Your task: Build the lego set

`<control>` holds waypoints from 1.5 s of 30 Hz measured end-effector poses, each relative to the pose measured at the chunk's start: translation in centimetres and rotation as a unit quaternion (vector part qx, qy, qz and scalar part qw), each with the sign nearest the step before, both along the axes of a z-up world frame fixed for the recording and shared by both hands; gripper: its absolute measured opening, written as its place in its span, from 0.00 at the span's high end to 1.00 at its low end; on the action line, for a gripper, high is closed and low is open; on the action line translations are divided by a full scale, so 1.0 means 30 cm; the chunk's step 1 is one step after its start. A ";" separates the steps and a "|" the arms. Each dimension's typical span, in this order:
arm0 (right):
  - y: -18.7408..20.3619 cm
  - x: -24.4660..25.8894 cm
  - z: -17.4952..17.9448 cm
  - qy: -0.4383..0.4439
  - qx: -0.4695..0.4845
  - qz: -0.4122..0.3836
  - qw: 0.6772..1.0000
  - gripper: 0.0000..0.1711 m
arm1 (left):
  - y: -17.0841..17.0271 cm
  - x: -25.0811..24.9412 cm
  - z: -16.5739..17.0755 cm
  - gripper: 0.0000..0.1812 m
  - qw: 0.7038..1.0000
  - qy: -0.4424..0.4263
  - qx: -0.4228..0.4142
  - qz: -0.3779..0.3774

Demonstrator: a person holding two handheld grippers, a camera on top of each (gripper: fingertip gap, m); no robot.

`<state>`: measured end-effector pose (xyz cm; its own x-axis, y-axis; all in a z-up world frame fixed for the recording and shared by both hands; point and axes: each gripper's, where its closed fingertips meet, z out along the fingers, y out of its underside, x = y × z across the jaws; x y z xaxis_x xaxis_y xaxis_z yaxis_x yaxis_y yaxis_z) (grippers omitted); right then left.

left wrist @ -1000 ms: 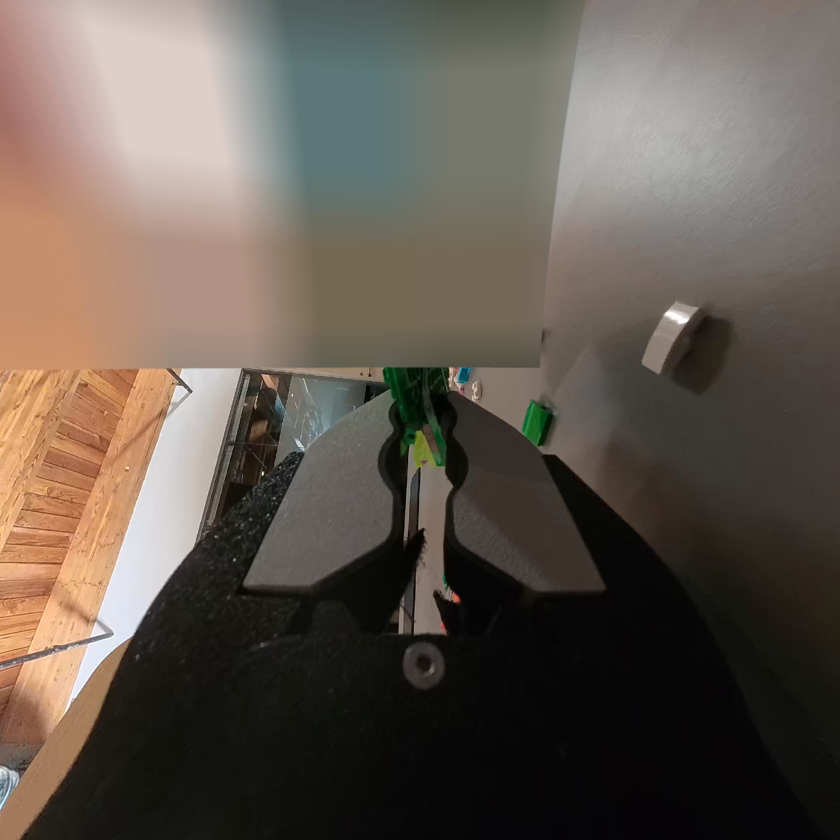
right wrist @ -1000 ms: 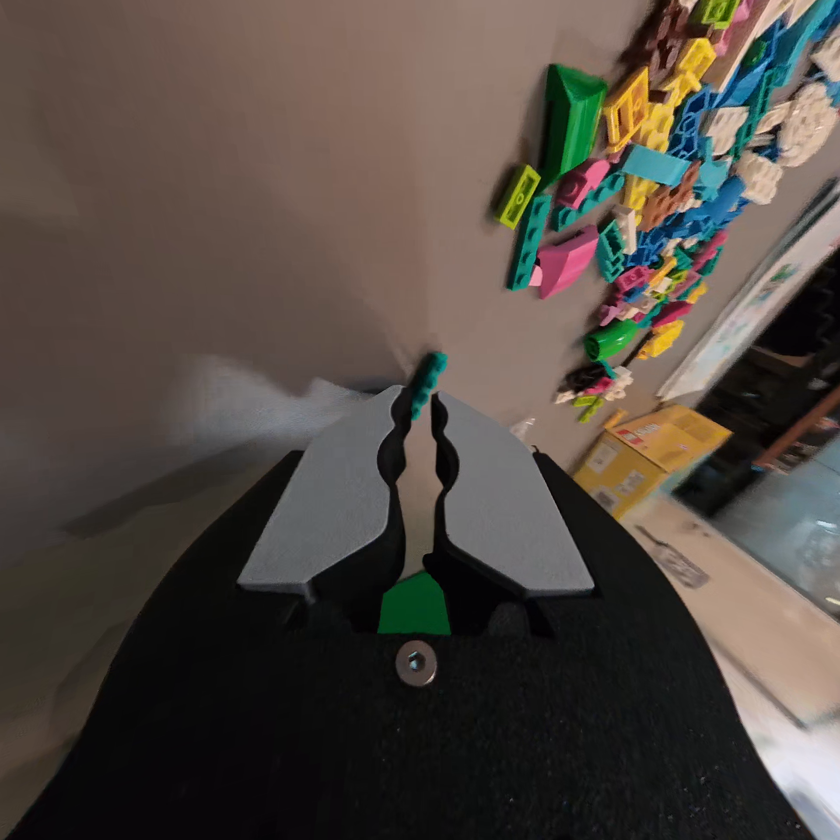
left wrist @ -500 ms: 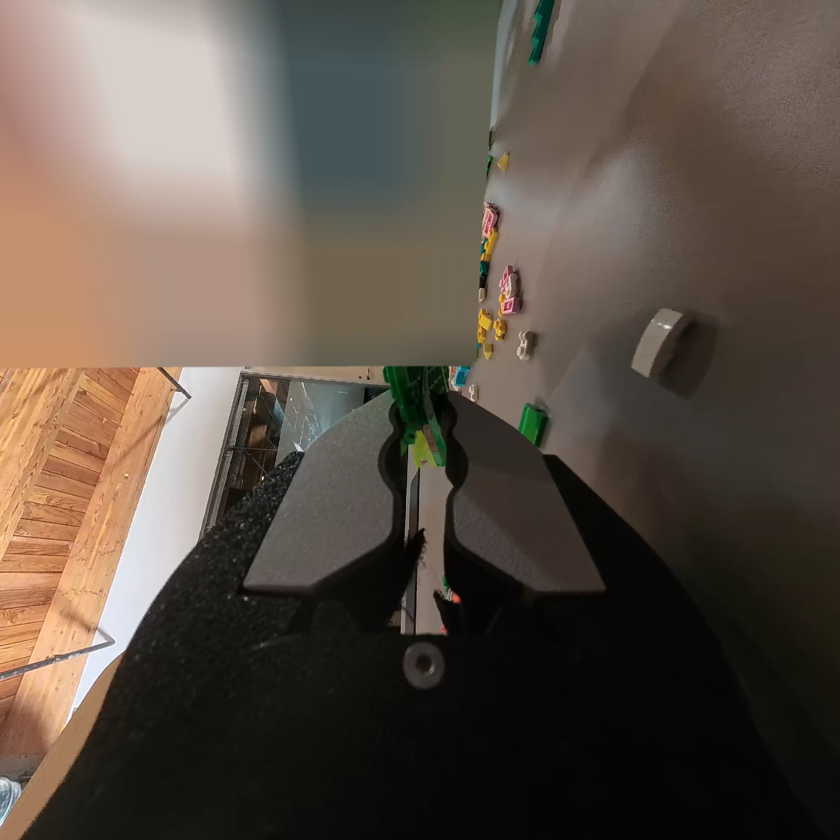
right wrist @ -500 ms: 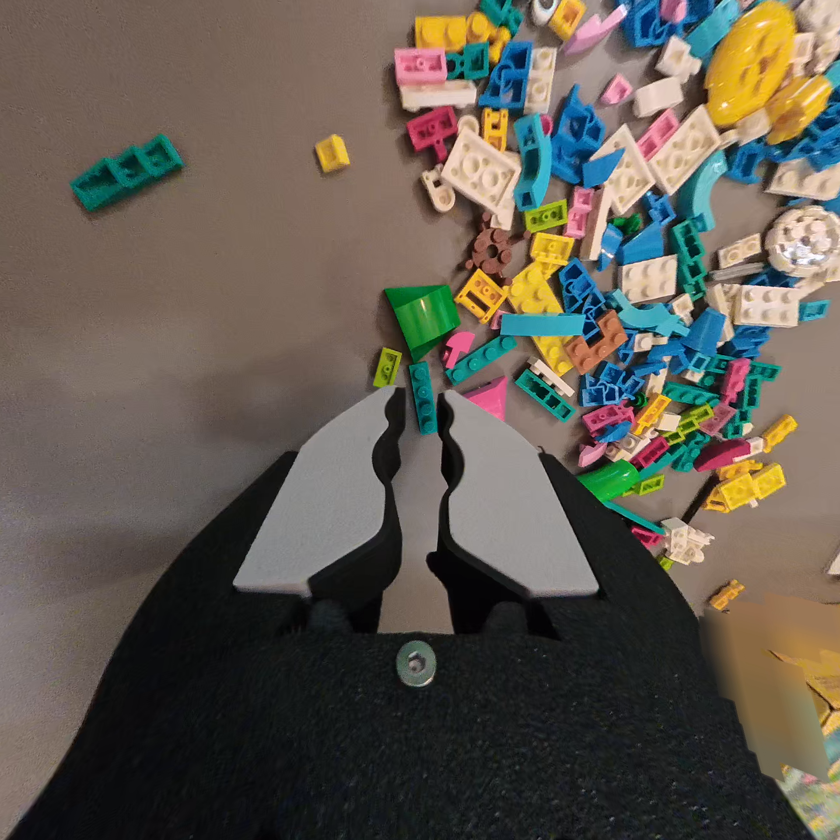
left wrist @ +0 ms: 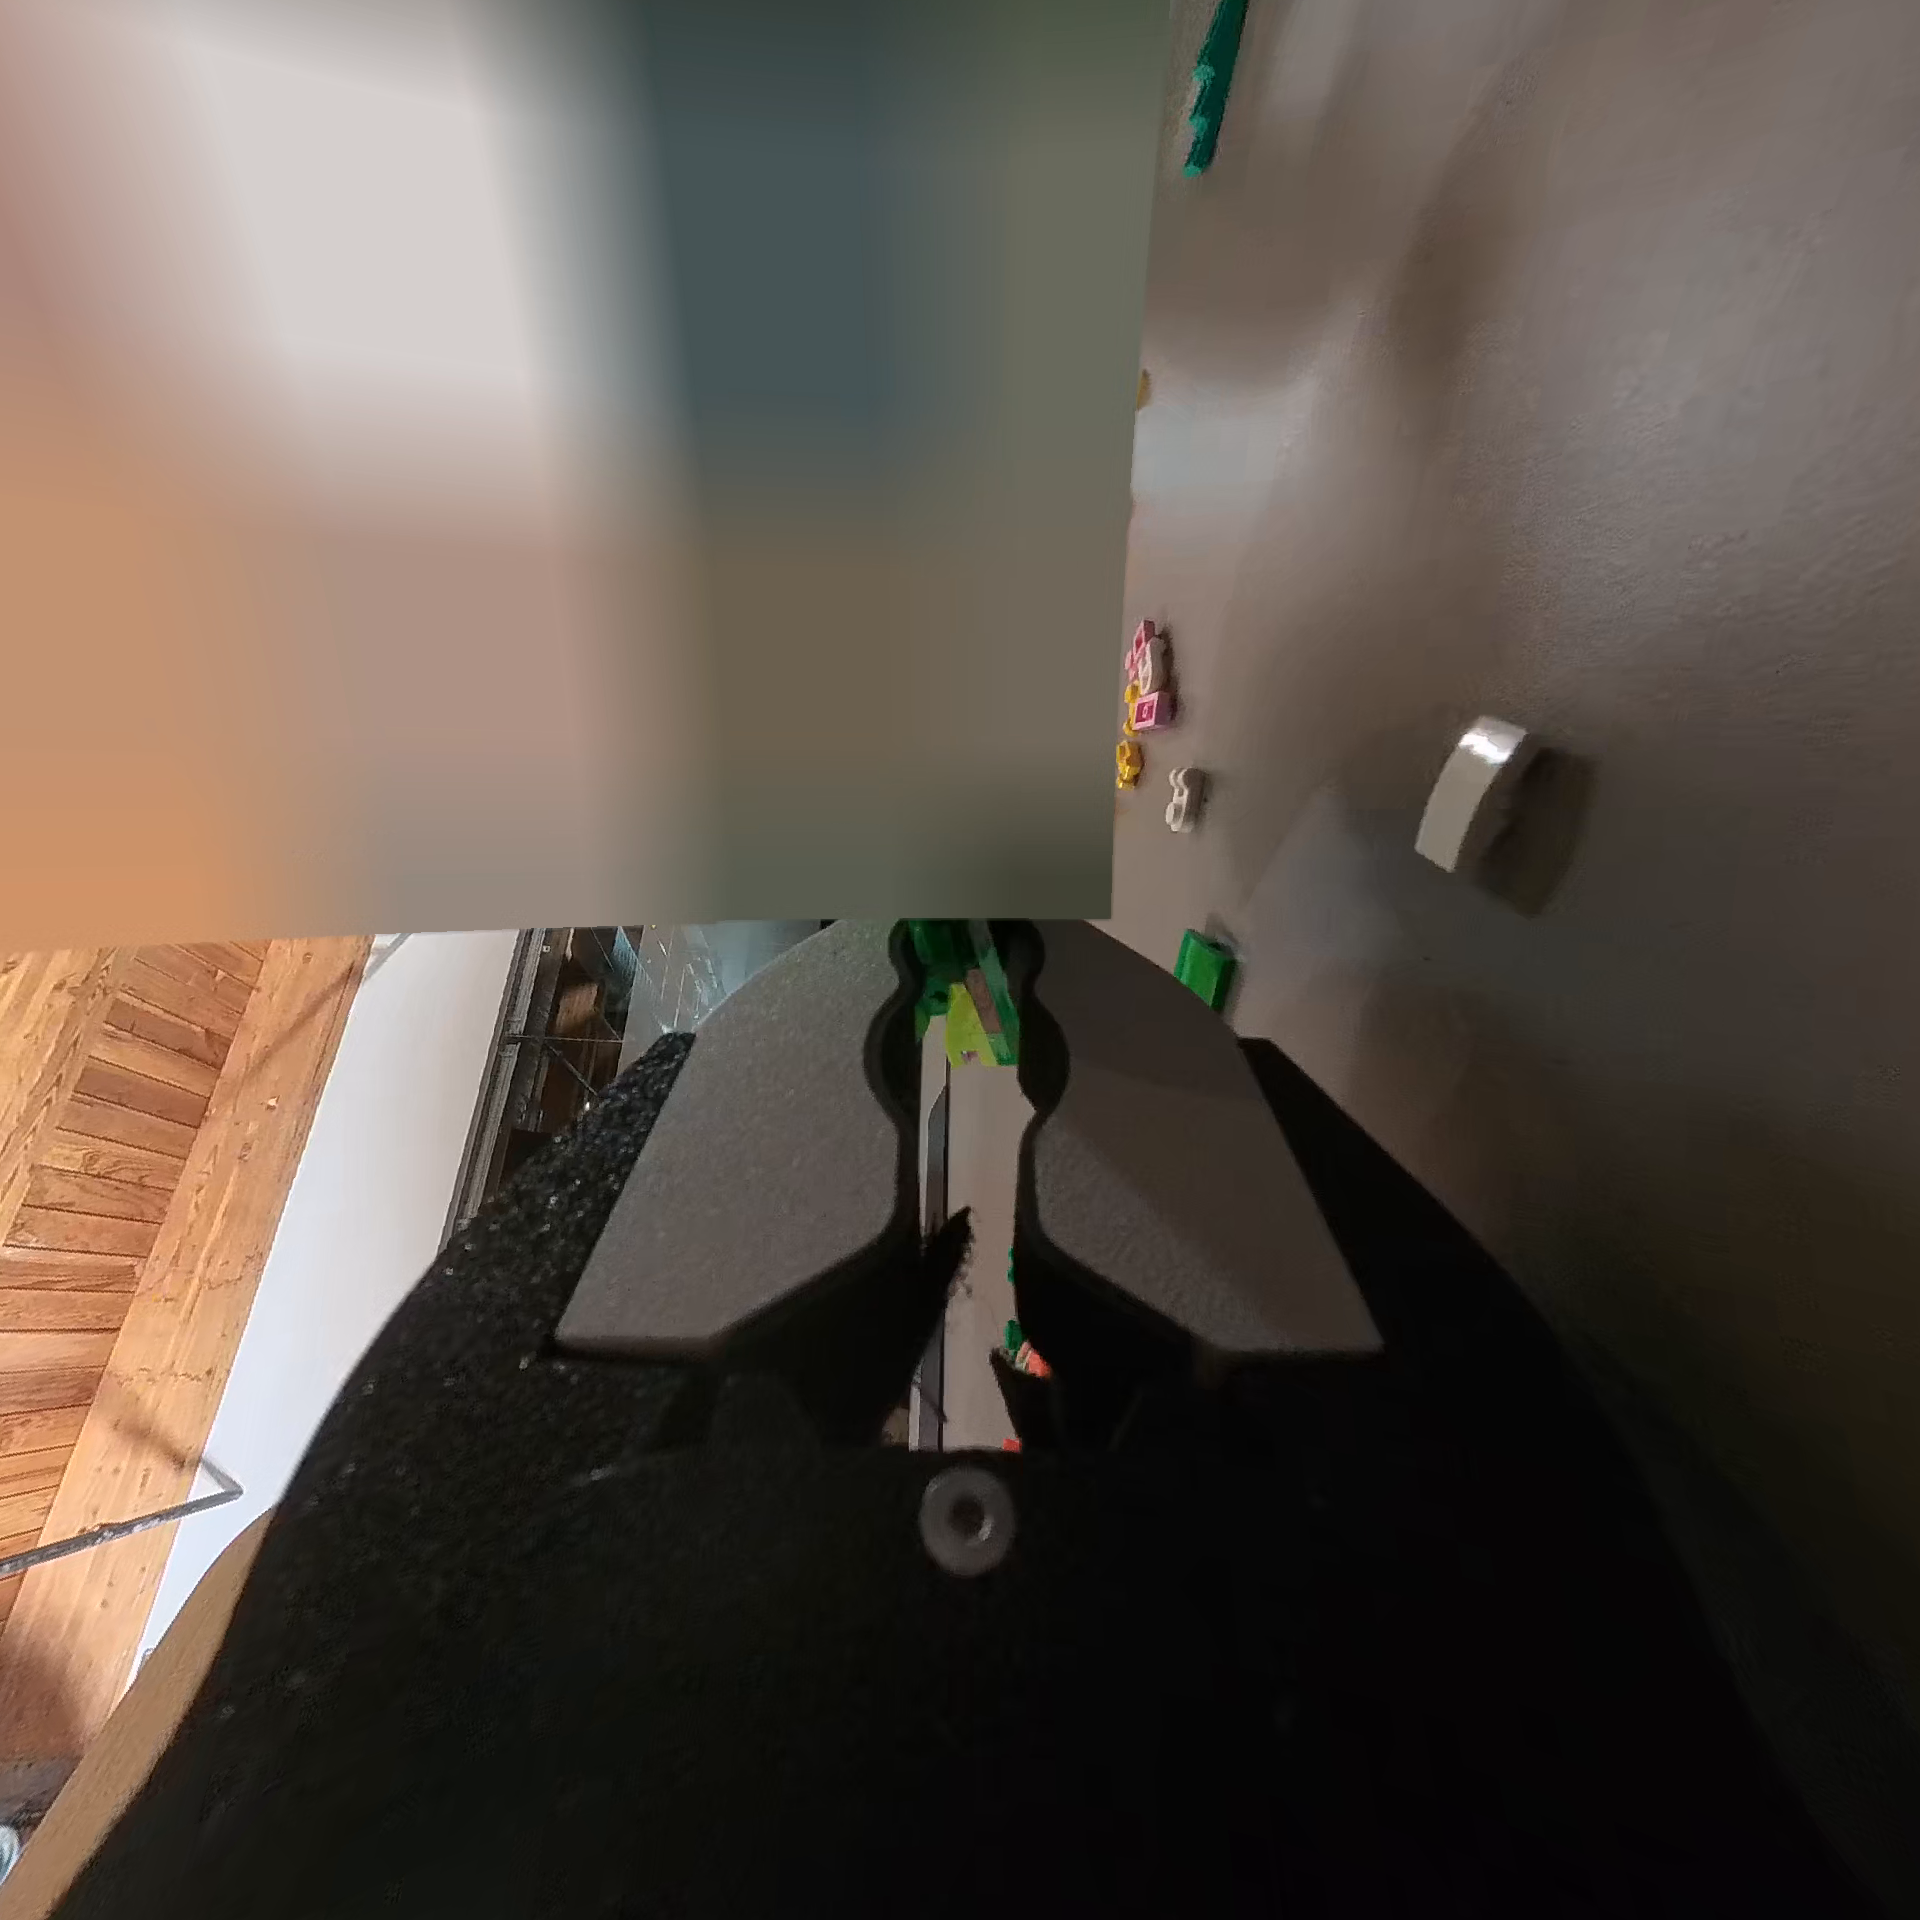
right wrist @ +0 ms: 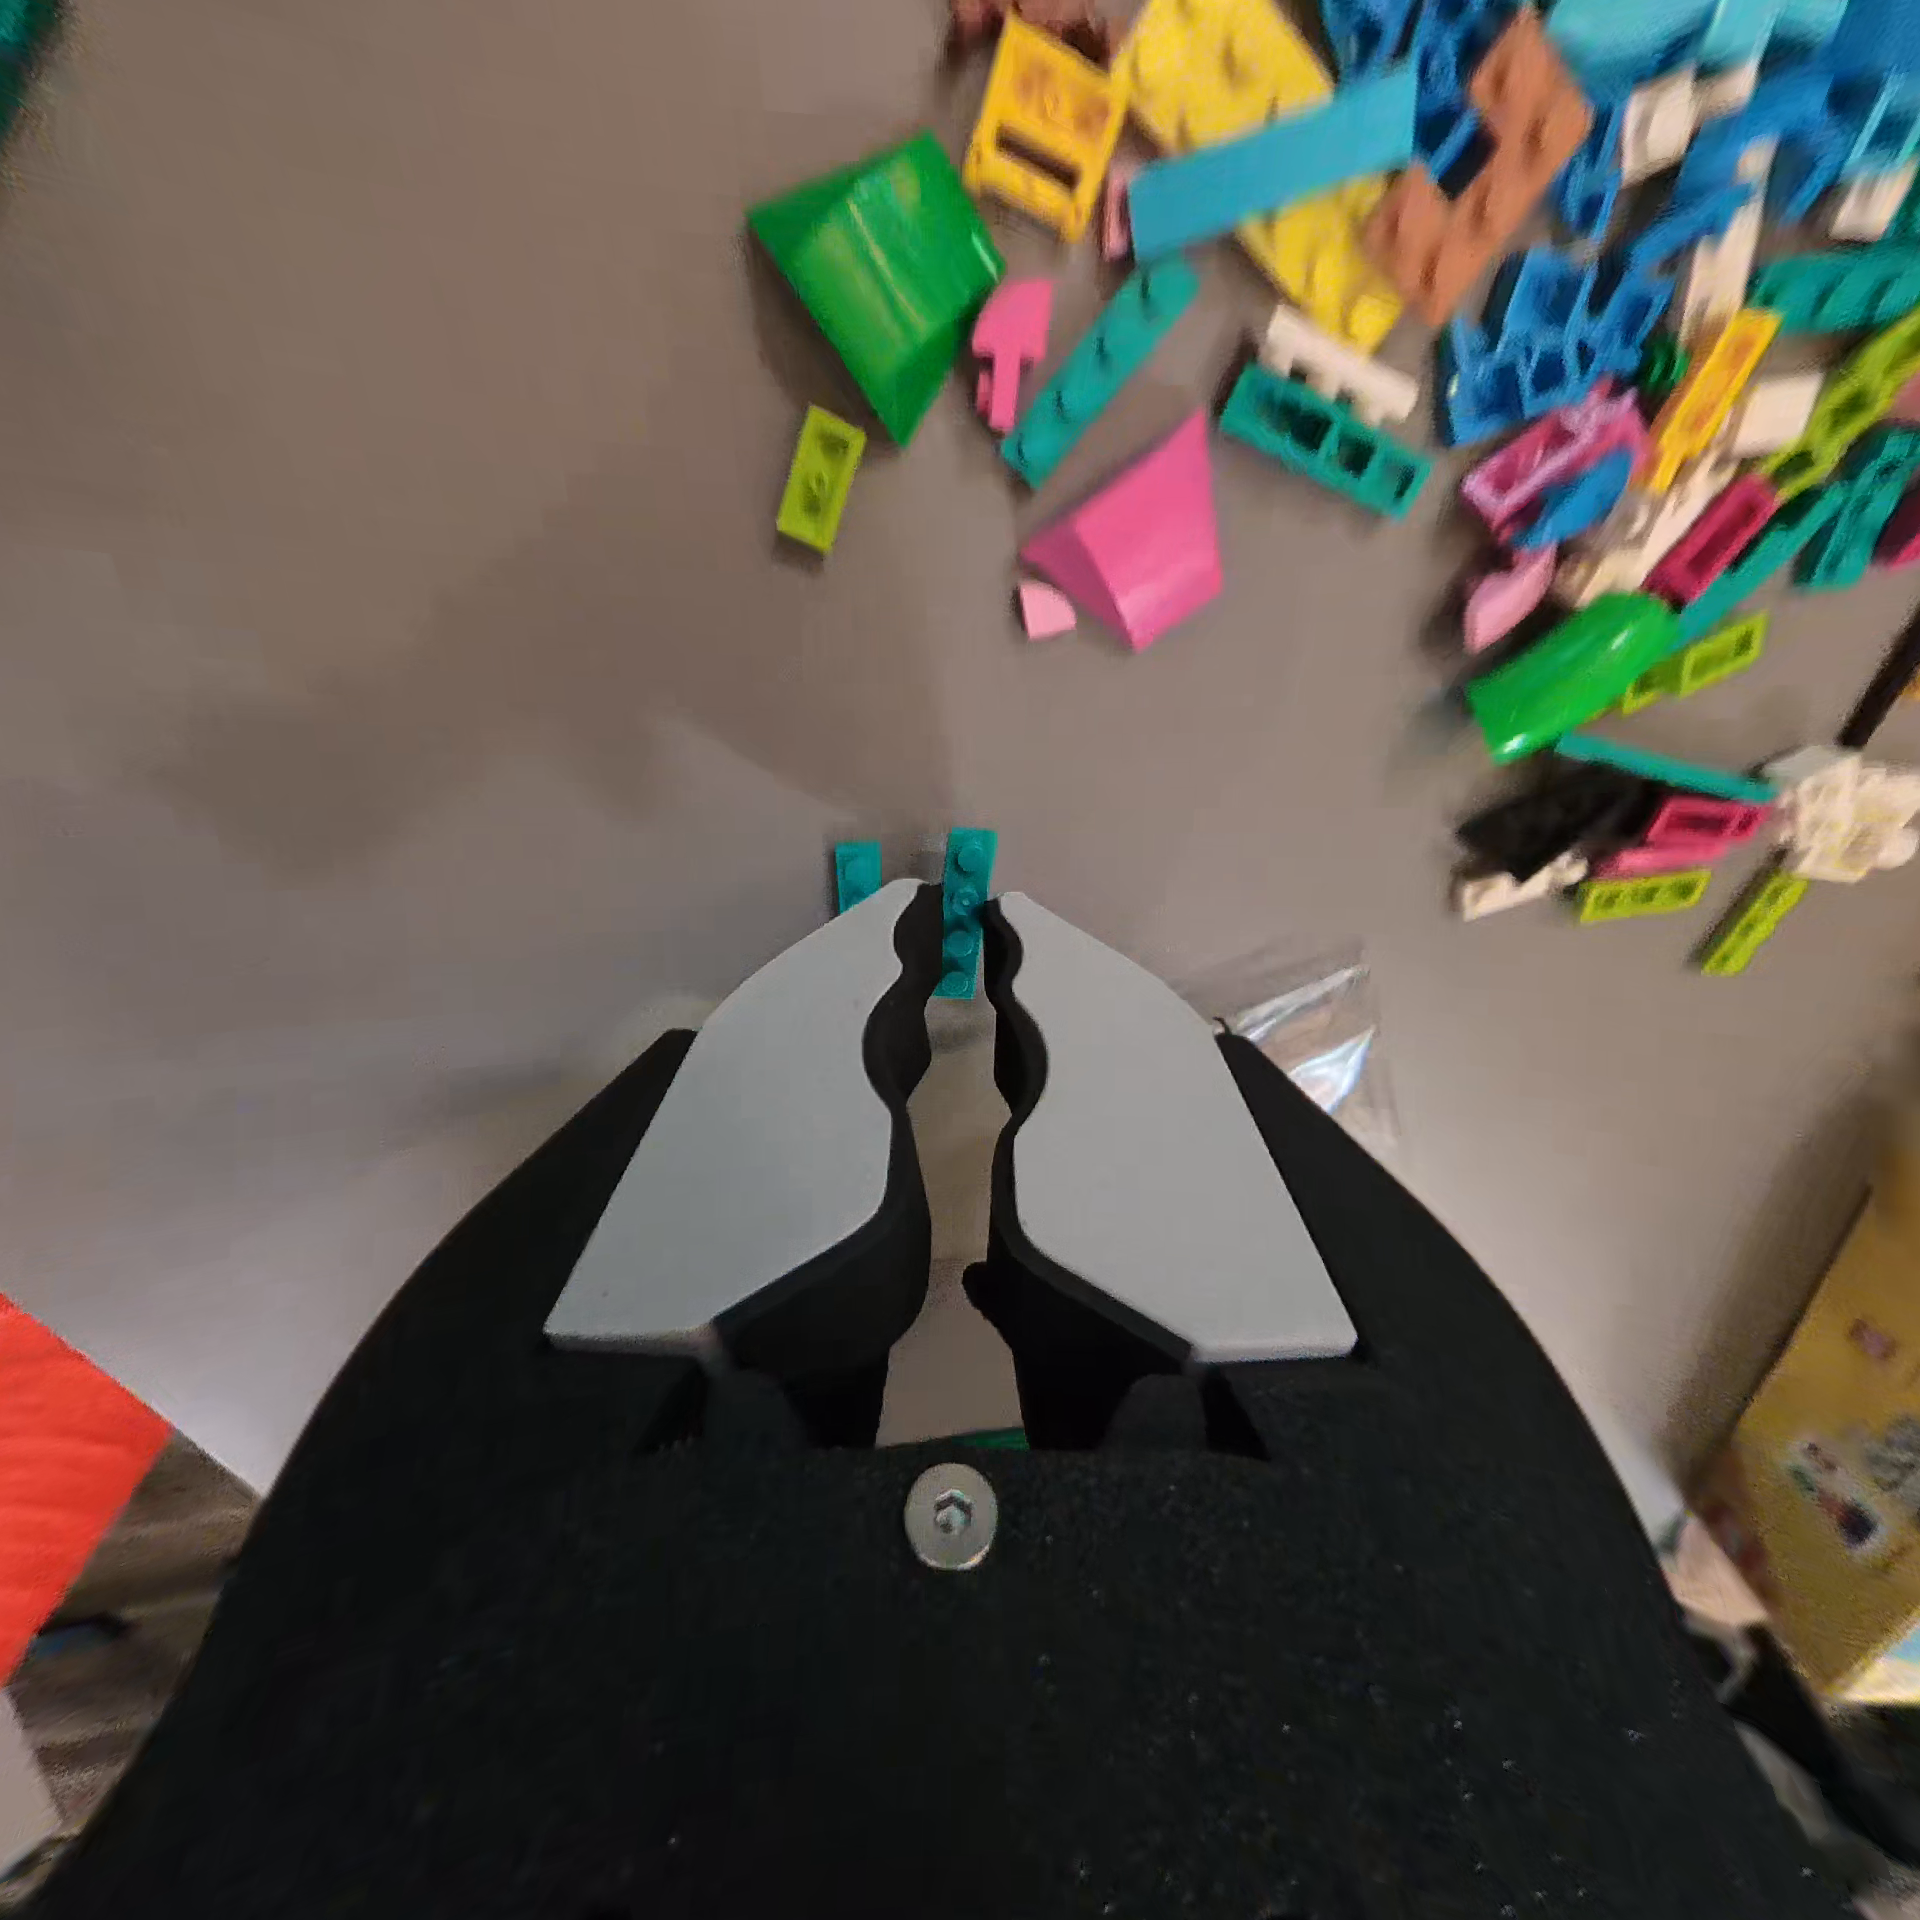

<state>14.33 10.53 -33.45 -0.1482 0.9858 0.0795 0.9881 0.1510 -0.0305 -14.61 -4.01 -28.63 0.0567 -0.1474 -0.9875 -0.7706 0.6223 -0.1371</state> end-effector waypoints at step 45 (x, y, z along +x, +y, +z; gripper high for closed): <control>0.245 -0.232 0.029 0.145 0.057 -0.042 0.987 0.86 | -0.020 -0.011 -0.019 0.92 1.000 0.002 -0.018 -0.003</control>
